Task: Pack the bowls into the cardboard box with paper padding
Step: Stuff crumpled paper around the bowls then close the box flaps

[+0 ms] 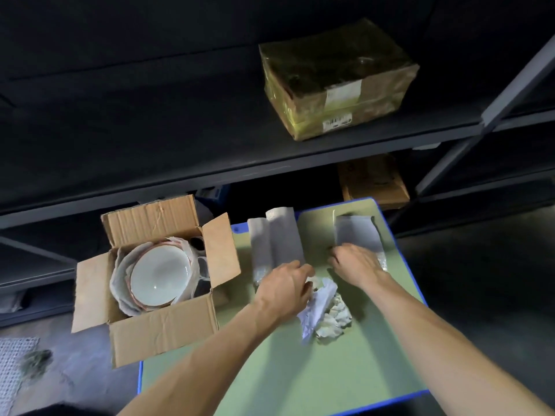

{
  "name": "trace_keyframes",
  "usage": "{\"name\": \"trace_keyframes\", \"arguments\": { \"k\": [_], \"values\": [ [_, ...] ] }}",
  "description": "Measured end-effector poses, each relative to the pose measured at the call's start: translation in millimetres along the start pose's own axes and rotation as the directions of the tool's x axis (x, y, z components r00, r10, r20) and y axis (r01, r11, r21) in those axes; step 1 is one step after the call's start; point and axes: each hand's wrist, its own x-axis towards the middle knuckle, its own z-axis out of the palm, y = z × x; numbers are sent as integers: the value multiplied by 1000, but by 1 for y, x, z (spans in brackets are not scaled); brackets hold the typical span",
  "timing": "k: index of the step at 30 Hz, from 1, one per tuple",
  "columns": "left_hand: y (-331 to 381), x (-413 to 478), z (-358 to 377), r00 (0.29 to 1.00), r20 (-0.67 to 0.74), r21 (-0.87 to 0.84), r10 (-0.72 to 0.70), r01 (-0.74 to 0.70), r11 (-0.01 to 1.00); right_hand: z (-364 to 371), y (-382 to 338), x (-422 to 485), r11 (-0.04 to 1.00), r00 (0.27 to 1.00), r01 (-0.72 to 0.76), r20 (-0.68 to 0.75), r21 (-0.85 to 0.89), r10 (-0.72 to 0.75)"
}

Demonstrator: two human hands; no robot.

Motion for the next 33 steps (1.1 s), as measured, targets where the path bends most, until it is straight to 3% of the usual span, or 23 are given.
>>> {"name": "trace_keyframes", "arguments": {
  "k": [9, 15, 20, 21, 23, 24, 25, 26, 27, 28, 29, 30, 32, 33],
  "values": [
    [-11, -1, 0, 994, -73, -48, -77, 73, 996, 2, 3, -13, 998, 985, 64, -164, 16, -60],
    [-22, 0, -1, 943, -55, 61, -330, 333, 941, -9, -30, -7, 983, 940, 182, -298, 31, -164],
    [-29, 15, 3, 854, -9, 201, -520, 511, 836, -8, -63, 2, 968, 939, 242, -266, 68, -216],
    [-32, 18, 6, 843, 15, 195, -538, 525, 828, -7, -66, 3, 969, 941, 239, -264, 68, -213],
    [-33, 20, 9, 839, 39, 29, -543, 542, 840, -6, -67, 3, 969, 941, 239, -263, 68, -213],
    [-34, 18, 14, 843, -33, 6, -538, 538, 843, -6, -67, 1, 968, 942, 239, -258, 73, -214],
    [-38, 19, 19, 773, -99, -88, -626, 620, 780, -6, -66, 0, 967, 943, 241, -256, 77, -214],
    [-38, 17, 10, 751, -116, -128, -650, 638, 760, -6, -65, -1, 967, 943, 240, -254, 82, -213],
    [-34, 13, -5, 720, -120, -5, -683, 688, 726, -6, -64, -2, 966, 943, 244, -255, 88, -215],
    [-36, 13, 2, 844, -106, 321, -526, 530, 785, -7, -65, -2, 964, 944, 245, -251, 103, -213],
    [-40, 12, 17, 889, -15, 375, -458, 430, 821, -8, -65, -2, 961, 946, 245, -247, 127, -208],
    [-44, 7, 21, 905, -27, 470, -425, 387, 794, -10, -66, -2, 958, 951, 241, -233, 158, -201],
    [-48, -3, 12, 887, -121, 363, -445, 456, 812, -14, -71, -4, 947, 961, 229, -208, 228, -182],
    [-41, -8, 9, 831, -151, 137, -535, 554, 821, -17, -73, -5, 939, 965, 221, -200, 263, -171]
  ]
}}
